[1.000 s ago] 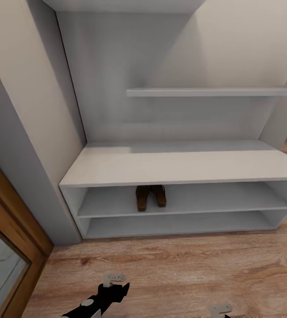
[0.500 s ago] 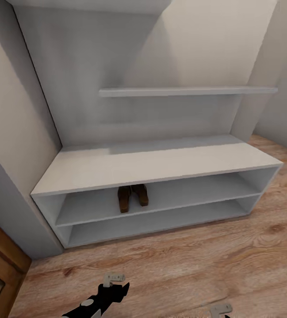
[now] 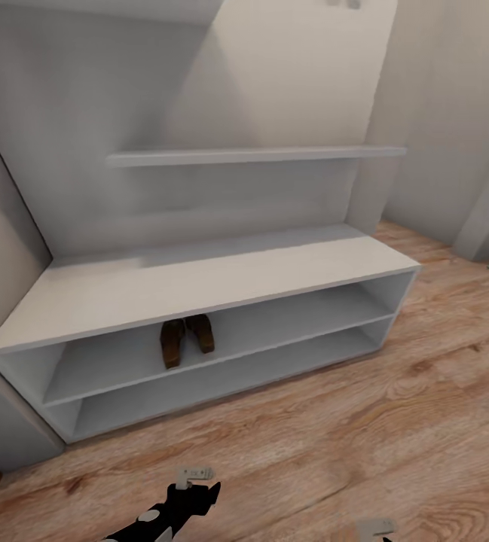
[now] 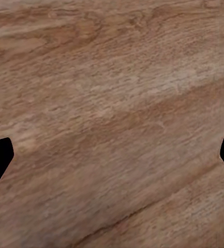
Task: Pick up the two gym shoes and the two sandals from the corridor floor and place them onto the hallstand (shoe rack) in the corridor, making sure they are on the rack and not on the floor. Arrange them so the two gym shoes are next to each other and the two sandals are next to each other.
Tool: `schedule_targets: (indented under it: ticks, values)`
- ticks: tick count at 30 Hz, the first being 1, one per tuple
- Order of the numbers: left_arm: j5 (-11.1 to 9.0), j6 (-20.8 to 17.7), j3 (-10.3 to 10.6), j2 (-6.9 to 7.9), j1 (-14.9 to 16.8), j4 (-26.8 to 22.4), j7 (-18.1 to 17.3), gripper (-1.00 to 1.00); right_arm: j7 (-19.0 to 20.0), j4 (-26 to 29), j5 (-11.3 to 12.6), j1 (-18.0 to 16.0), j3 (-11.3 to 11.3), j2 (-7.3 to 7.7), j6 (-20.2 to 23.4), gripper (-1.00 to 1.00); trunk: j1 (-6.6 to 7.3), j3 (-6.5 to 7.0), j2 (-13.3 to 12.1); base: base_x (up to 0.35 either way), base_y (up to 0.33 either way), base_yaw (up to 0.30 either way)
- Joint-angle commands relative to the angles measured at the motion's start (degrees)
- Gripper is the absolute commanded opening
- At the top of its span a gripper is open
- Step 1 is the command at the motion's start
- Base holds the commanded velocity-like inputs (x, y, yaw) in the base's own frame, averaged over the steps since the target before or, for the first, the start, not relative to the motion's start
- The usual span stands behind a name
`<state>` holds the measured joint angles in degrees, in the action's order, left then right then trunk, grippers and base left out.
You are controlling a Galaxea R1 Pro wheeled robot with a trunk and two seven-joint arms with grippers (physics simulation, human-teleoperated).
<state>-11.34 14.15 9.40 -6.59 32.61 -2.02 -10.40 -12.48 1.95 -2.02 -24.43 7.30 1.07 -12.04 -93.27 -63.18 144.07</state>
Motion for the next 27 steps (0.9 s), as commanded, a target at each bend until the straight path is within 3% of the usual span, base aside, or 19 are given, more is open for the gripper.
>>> schedule_targets:
  ticks: [1,11,27]
  values:
    - [0.0,0.0,0.0,0.00,0.0,0.0,0.0,1.00,0.0,0.0,0.0,0.0,0.0,0.00,0.0,1.00,0.00,0.00,0.0,0.000,-0.286,-0.069]
    - [0.0,0.0,0.0,0.00,0.0,0.0,0.0,1.00,0.0,0.0,0.0,0.0,0.0,-0.02,0.0,1.00,0.00,0.00,0.0,0.000,-0.295,-0.074]
    - [0.0,0.0,0.0,0.00,0.0,0.0,0.0,1.00,0.0,0.0,0.0,0.1,0.0,-0.02,0.0,1.00,0.00,0.00,0.0,0.000,-0.302,-0.250]
